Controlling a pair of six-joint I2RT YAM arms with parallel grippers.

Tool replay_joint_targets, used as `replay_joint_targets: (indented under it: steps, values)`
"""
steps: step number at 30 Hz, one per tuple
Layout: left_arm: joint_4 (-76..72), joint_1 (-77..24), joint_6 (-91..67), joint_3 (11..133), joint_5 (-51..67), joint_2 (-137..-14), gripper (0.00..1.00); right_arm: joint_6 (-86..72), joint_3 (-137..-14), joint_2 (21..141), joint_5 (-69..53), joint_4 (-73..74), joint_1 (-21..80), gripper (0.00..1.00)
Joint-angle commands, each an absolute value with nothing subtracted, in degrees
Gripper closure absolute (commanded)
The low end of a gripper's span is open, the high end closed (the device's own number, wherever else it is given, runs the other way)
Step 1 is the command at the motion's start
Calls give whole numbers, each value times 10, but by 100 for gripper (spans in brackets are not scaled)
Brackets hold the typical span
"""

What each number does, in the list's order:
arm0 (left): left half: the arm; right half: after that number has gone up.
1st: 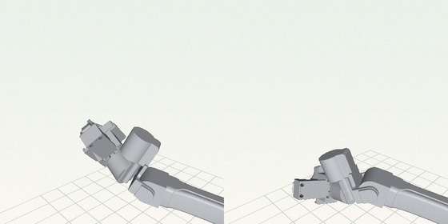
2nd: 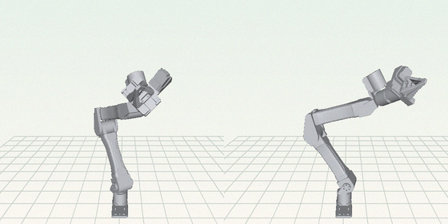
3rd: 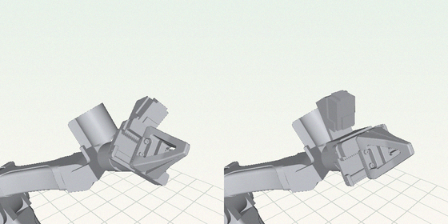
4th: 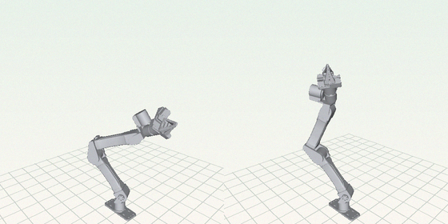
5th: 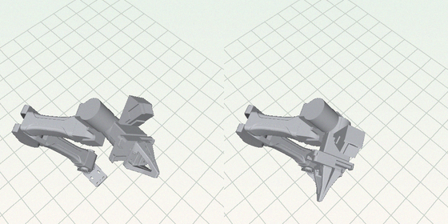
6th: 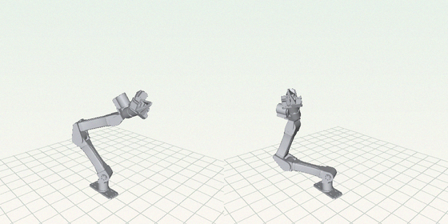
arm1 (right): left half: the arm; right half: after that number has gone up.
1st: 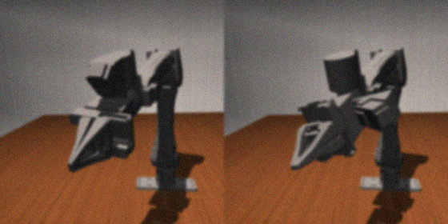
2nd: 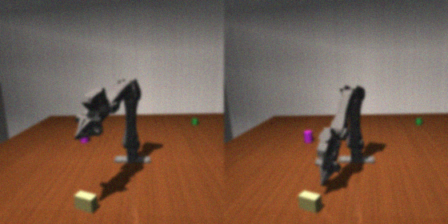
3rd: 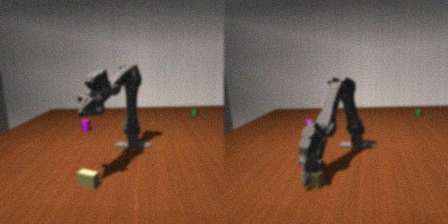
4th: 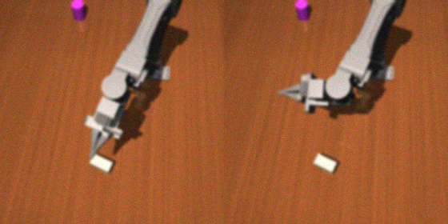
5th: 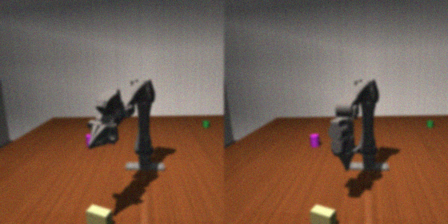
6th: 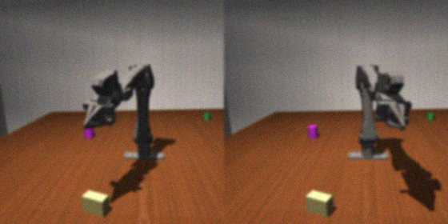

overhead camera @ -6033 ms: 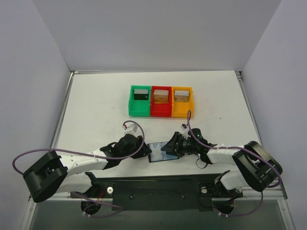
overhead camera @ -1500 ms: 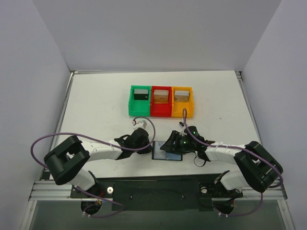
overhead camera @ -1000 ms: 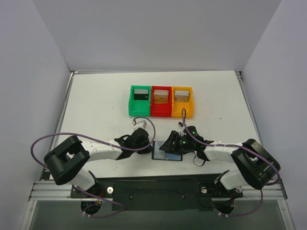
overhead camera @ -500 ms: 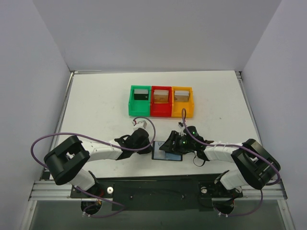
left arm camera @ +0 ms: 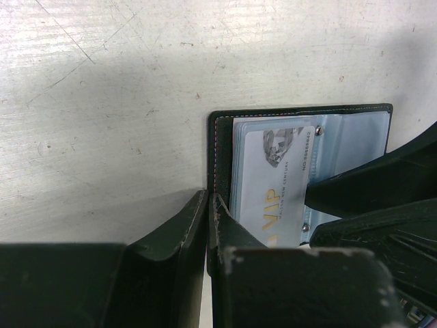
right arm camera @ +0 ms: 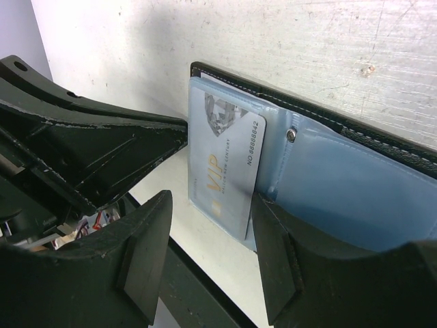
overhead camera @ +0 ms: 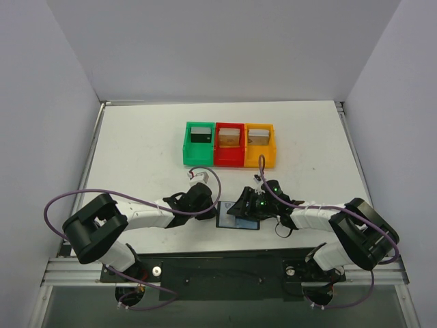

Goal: Take the credit cards out of the card holder
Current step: Remove the credit card from the card holder.

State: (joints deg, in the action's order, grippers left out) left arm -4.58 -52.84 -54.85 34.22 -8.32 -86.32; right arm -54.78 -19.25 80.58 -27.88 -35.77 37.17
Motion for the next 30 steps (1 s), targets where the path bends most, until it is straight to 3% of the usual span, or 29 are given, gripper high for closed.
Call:
replay_joint_targets:
  steps: [1, 30]
  values:
    - [9, -537, -541, 327, -79, -882, 84, -545, -193, 812, -282, -364, 373, 54]
    - [-10, -548, -535, 340, -66, -929, 85, -591, -156, 780, -297, -489, 363, 54]
